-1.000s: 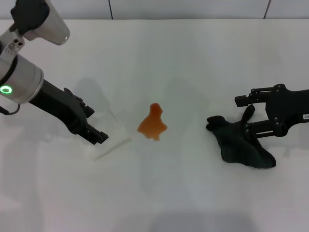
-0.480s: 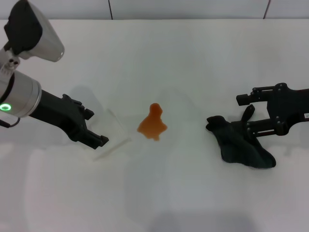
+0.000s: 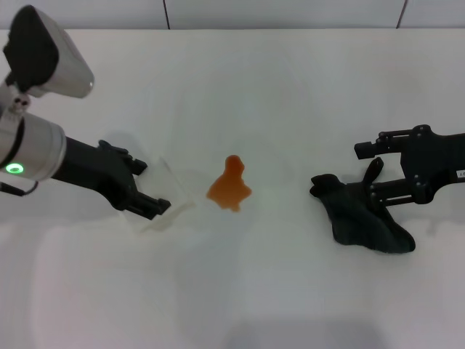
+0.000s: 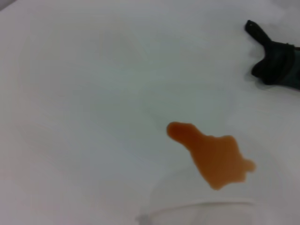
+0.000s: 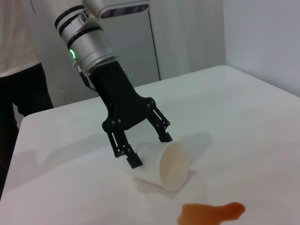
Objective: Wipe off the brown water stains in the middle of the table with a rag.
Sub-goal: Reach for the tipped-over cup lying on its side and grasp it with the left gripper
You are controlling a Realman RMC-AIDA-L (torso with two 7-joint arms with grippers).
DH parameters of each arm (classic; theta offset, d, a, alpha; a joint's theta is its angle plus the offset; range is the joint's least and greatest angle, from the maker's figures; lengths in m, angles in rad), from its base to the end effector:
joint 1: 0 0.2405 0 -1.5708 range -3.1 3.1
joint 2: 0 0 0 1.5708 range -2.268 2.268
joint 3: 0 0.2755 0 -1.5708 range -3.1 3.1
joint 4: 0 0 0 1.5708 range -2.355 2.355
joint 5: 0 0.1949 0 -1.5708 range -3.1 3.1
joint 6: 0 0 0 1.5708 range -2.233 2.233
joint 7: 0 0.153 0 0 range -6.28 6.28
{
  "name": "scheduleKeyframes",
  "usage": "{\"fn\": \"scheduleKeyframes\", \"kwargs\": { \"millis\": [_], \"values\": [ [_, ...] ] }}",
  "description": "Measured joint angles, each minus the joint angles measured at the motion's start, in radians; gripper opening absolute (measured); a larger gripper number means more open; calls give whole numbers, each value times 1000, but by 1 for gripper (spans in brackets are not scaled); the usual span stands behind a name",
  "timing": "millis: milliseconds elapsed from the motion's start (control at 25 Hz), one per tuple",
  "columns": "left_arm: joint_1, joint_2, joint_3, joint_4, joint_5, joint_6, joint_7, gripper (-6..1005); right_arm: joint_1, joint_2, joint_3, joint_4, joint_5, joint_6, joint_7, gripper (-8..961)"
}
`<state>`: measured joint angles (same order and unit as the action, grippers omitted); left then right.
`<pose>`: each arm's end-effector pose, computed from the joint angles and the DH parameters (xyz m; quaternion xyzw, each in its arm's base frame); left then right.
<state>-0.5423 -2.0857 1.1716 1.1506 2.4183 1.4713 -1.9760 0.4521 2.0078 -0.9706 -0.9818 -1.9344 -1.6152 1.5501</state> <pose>-0.2423 0.3480 -0.0204 -0.9665 -0.2090 0.0856 0.1217 0.2480 0.3259 0.0183 -0.9732 0.1388 0.1527 0.1019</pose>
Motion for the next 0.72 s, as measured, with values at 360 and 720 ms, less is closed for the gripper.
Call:
{"fn": "scheduleKeyframes", "kwargs": {
  "millis": [360, 720],
  "values": [
    [55, 0, 80, -5, -49, -113, 25, 858, 3, 0, 5, 11, 0, 0, -1, 739],
    [81, 1, 110, -44, -104, -172, 91, 856, 4, 0, 0, 22, -2, 18, -2, 739]
  ]
}}
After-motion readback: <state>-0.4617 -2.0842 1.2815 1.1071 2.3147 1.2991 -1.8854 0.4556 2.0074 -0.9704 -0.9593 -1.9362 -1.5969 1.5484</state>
